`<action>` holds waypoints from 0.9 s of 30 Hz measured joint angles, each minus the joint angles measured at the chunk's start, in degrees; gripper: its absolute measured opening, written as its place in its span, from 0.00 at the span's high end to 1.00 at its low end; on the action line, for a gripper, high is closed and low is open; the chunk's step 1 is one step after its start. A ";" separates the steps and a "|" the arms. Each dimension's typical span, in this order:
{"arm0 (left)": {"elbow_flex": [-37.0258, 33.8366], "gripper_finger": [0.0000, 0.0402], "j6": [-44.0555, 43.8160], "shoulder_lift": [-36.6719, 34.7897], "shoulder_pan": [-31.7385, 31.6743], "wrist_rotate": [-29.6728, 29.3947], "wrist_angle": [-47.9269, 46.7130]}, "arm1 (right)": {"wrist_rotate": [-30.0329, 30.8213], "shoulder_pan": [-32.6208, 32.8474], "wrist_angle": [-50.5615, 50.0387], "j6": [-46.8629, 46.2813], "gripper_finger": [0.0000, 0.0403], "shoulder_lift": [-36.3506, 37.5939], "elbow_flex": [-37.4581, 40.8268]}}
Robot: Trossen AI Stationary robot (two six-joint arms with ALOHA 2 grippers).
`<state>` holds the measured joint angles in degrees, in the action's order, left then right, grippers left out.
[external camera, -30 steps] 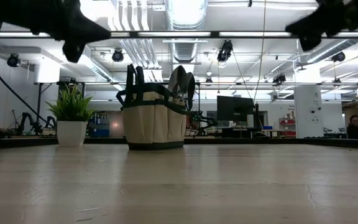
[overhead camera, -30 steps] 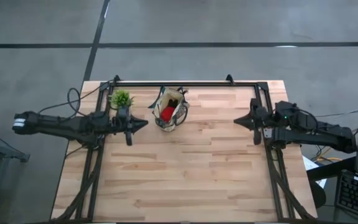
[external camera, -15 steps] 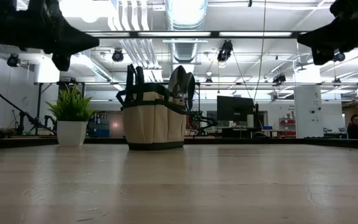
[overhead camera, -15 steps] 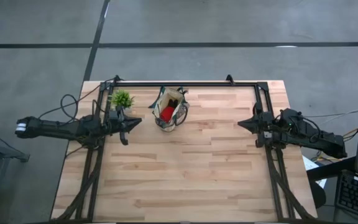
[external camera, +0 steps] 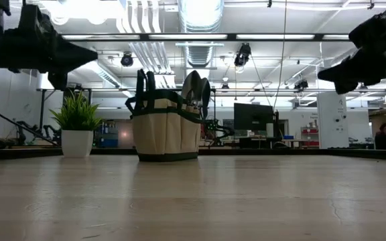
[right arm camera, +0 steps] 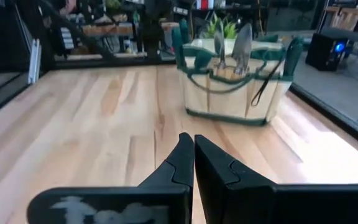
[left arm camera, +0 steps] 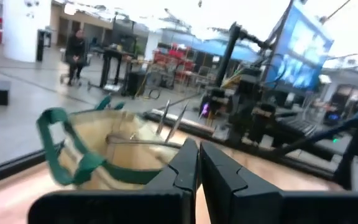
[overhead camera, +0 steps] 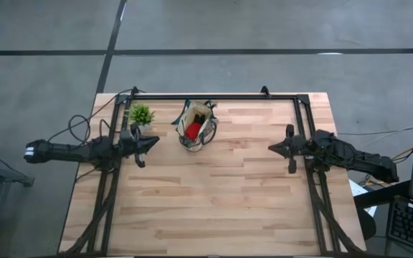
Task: Pick & Place Garden tools in Gardening bag
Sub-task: Return to Home Position
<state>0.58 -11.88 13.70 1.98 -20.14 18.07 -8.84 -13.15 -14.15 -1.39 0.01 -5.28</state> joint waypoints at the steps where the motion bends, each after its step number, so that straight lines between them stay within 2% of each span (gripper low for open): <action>1: -0.02 0.95 0.00 0.02 0.00 -0.82 -0.40 | 0.02 0.02 -0.04 0.24 0.98 -0.32 0.05; 6: -0.05 0.95 0.72 -0.01 0.00 -5.32 -1.04 | 1.28 0.01 -0.15 2.21 0.98 -1.40 0.04; 27: -0.11 0.95 0.53 0.67 0.00 -5.27 -5.72 | 1.40 0.01 -0.44 1.46 0.98 -1.64 -0.02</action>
<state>0.47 -11.35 14.37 1.98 -25.41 12.34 -7.44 -13.13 -14.59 0.07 -1.63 -5.30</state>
